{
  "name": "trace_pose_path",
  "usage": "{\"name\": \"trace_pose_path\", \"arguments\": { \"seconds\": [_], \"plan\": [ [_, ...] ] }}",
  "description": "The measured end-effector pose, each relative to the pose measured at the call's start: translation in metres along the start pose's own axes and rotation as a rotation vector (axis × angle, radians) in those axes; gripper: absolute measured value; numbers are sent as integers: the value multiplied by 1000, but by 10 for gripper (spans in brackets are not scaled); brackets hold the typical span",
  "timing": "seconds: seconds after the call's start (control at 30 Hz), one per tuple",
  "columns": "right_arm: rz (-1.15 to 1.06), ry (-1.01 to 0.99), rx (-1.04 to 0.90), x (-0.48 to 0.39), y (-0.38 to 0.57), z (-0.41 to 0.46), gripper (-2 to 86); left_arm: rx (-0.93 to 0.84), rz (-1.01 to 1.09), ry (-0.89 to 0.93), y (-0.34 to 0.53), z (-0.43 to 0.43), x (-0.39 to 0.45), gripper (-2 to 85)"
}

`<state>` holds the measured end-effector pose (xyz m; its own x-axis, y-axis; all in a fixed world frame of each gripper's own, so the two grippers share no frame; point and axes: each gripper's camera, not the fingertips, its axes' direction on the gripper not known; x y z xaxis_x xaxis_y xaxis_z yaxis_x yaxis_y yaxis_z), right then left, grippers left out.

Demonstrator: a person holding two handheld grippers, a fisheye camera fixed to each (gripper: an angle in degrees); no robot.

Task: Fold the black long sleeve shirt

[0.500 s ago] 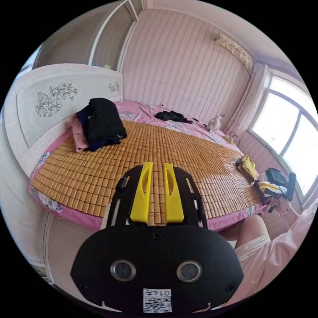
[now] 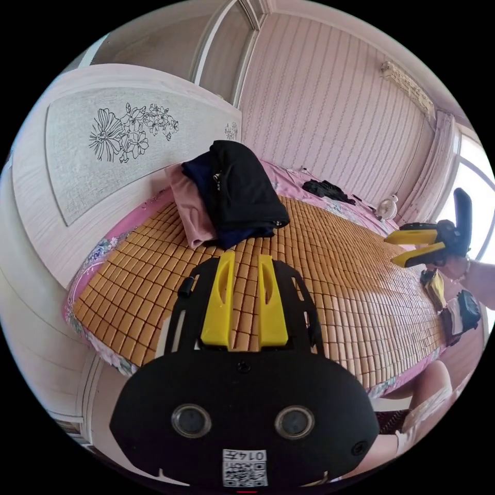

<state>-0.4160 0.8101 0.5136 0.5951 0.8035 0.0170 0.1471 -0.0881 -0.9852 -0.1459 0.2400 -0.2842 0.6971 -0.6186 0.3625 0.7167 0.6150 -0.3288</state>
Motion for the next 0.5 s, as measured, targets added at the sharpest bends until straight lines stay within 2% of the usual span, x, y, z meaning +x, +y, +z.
{"name": "trace_pose_path", "arguments": {
  "seconds": [0.13, 0.3, 0.37, 0.4, 0.43, 0.5],
  "plan": [
    [-46, 8, 3, 15, -85, 69, 112, 11, 86, -55, -30, 47, -28, 78],
    [-24, 55, -12, 27, -155, 140, 118, -42, 82, -61, -48, 101, -53, 90],
    [28, 88, -53, 36, -170, 166, 117, -89, 91, -98, -54, 124, -52, 80],
    [65, 94, -133, 43, -177, 185, 112, -101, 87, -108, -55, 128, -53, 74],
    [64, 88, -225, 47, -184, 198, 95, -113, 70, -126, -57, 133, -54, 60],
    [43, 107, -265, 49, -193, 194, 51, -121, 31, -121, -58, 132, -59, 33]
  ]
}}
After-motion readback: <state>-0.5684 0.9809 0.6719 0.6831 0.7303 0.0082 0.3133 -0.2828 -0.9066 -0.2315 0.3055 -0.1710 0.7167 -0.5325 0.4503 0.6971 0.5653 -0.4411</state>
